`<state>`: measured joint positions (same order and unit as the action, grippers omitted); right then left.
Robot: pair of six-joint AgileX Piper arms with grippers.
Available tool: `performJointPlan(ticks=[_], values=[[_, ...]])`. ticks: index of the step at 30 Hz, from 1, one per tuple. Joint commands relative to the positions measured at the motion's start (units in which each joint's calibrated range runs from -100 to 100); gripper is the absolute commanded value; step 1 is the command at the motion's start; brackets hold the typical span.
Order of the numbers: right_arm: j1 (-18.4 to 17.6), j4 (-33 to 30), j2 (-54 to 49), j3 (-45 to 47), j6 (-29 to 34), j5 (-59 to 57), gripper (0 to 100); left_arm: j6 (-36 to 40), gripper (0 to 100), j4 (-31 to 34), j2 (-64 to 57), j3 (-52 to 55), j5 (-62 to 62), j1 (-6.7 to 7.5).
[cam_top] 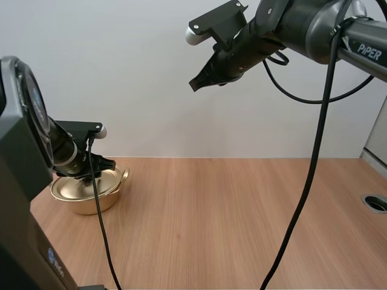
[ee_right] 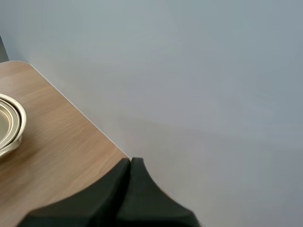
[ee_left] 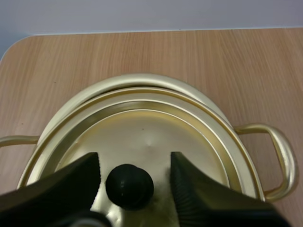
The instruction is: Open the pot, put the car inside, and close it
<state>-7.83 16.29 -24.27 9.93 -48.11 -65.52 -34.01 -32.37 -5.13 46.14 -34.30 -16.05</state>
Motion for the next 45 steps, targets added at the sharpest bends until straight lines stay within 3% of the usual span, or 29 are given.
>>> performJointPlan(ticks=[1,7,12,16,18,20,24,37,45], values=[[0.03,-1.20,-0.10,0.02,0.95,-0.09,0,-0.62,100,-0.37,-0.21,-0.03,0.38,0.04],[0.03,-4.51,-0.40,0.02,2.27,-0.28,0,-0.73,100,-3.22,-4.42,-0.03,0.38,0.04],[0.03,-6.55,-0.40,0.02,4.20,1.99,0,-3.52,90,-11.24,-16.84,-0.03,0.63,0.04],[0.03,-8.27,-0.40,1.61,5.61,6.26,0,-11.80,90,-18.46,-24.17,0.12,5.20,0.04],[0.03,-8.40,-0.40,3.04,5.61,6.74,0,-13.21,90,-16.20,-24.65,0.76,1.19,-0.15],[0.03,-8.40,-0.40,4.24,5.61,7.21,0,-10.04,90,-13.39,-23.67,2.15,0.29,-0.70],[0.03,-8.40,-0.40,5.50,5.61,8.14,0,-7.85,86,-13.24,-19.55,3.33,-1.82,-1.94],[0.03,-8.40,-0.40,5.48,5.30,8.14,0,-5.49,85,-11.64,-14.80,3.33,-8.97,-1.94],[0.03,-8.40,-0.40,5.48,5.30,8.14,0,-1.28,85,-6.10,-13.09,3.33,-0.67,-1.94]])
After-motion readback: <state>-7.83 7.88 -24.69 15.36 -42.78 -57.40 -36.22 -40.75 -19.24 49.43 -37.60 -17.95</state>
